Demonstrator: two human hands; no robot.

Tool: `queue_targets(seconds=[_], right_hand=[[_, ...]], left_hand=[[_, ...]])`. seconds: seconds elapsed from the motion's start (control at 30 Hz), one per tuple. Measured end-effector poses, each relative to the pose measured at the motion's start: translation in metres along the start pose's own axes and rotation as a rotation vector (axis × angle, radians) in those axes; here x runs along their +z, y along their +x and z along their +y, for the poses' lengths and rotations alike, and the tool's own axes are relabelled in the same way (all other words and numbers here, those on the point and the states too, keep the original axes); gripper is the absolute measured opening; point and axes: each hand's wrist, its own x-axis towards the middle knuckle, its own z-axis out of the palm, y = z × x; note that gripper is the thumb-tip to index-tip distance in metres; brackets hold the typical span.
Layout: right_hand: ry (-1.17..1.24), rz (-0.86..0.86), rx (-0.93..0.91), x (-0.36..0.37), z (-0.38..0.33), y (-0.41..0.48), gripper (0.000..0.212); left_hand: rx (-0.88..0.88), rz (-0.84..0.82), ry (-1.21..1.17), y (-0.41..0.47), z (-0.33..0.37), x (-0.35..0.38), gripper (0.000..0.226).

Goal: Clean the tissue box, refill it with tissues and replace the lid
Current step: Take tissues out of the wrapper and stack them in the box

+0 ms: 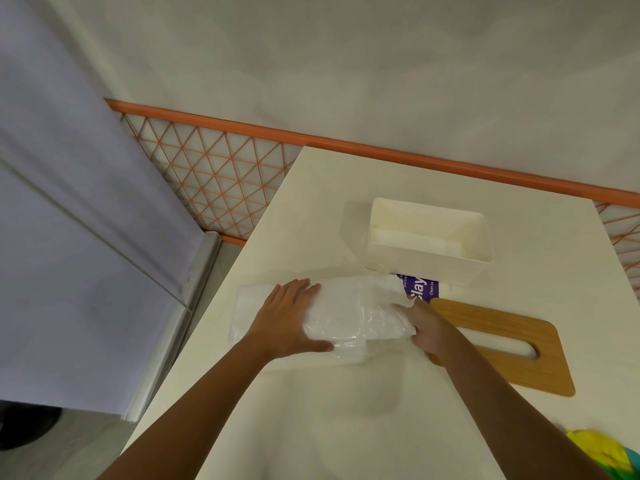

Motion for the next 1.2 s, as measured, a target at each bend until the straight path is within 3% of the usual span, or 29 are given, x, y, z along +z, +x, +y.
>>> queue_targets(seconds=[0.07, 0.13, 0.37, 0.43, 0.5, 0.63, 0.8, 1.0, 1.17, 1.2], right_hand=[[-0.104, 0.041, -0.015, 0.004, -0.004, -0.014, 0.031], [-0.14, -0.041, -0.024, 0.002, -0.004, -0.014, 0.006], [-0.046, 0.077, -0.11, -0.025, -0.011, -0.016, 0.015], [-0.019, 0.097, -0.124, -0.037, -0.013, -0.021, 0.031], [-0.027, 0.148, -0.148, -0.051, -0.015, -0.027, 0.046], [-0.063, 0.221, -0.193, -0.079, -0.025, -0.045, 0.05], [-0.105, 0.292, -0.313, -0.114, -0.046, -0.071, 0.051], [-0.03, 0.331, -0.443, -0.146, -0.073, -0.099, 0.045], [0.071, 0.283, -0.489, -0.15, -0.084, -0.109, 0.04], [0.091, 0.267, -0.502, -0.15, -0.086, -0.111, 0.036]], left_hand=[[-0.001, -0.006, -0.005, 0.0, 0.0, 0.0, 0.124], [-0.002, -0.009, -0.015, 0.0, 0.0, -0.001, 0.123], [-0.015, -0.019, -0.089, -0.001, 0.003, -0.007, 0.101], [-0.025, -0.024, -0.085, 0.0, 0.005, -0.009, 0.097], [-0.029, -0.07, -0.085, 0.0, 0.007, -0.014, 0.105], [-0.054, -0.153, -0.043, 0.002, 0.013, -0.024, 0.129], [-0.101, -0.032, -0.052, 0.017, 0.046, -0.042, 0.084], [-0.147, 0.005, -0.614, 0.048, 0.105, -0.058, 0.071], [-0.284, -0.131, -1.152, 0.071, 0.141, -0.054, 0.084], [-0.289, -0.165, -1.249, 0.075, 0.147, -0.053, 0.072]])
